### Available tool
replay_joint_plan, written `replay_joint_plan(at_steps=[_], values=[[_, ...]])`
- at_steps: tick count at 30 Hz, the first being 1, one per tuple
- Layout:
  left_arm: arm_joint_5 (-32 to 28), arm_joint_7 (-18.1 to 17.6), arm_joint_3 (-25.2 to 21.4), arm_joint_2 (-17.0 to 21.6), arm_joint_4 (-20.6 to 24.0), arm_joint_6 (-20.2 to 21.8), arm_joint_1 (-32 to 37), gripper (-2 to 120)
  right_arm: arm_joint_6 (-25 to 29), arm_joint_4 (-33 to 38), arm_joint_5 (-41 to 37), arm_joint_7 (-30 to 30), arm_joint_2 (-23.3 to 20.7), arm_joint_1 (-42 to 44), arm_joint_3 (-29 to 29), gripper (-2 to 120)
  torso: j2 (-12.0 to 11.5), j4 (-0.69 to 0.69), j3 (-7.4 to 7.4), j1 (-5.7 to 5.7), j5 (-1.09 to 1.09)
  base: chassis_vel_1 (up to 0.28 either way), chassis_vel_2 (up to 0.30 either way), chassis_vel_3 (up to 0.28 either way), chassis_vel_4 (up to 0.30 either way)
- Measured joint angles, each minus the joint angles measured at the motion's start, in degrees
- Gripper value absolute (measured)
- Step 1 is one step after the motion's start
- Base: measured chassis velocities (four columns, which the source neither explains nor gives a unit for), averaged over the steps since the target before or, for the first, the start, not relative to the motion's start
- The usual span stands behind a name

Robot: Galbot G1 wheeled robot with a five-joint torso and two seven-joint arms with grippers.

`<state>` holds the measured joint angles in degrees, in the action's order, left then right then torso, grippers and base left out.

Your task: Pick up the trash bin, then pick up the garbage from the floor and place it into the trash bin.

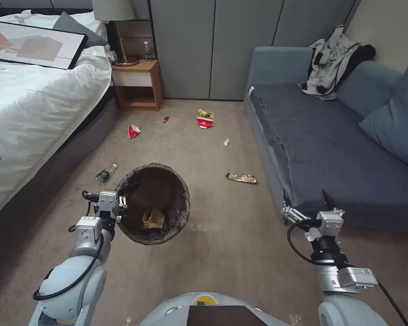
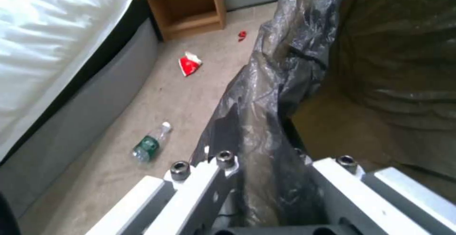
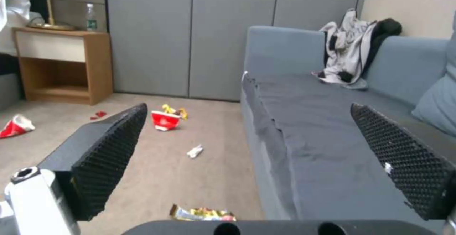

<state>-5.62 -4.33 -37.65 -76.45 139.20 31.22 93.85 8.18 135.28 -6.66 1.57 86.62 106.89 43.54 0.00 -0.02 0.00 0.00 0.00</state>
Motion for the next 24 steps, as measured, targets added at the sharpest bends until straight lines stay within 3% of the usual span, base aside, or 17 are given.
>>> replay_joint_plan(at_steps=[24], values=[[0.0,0.2,-0.5,0.0,0.0,-0.3,0.0,3,0.0,0.1,0.1,0.0,0.3,0.1,-0.1,100,0.0,0.00,0.00,0.00,-0.01,-0.143,0.155,0.148,-0.152]])
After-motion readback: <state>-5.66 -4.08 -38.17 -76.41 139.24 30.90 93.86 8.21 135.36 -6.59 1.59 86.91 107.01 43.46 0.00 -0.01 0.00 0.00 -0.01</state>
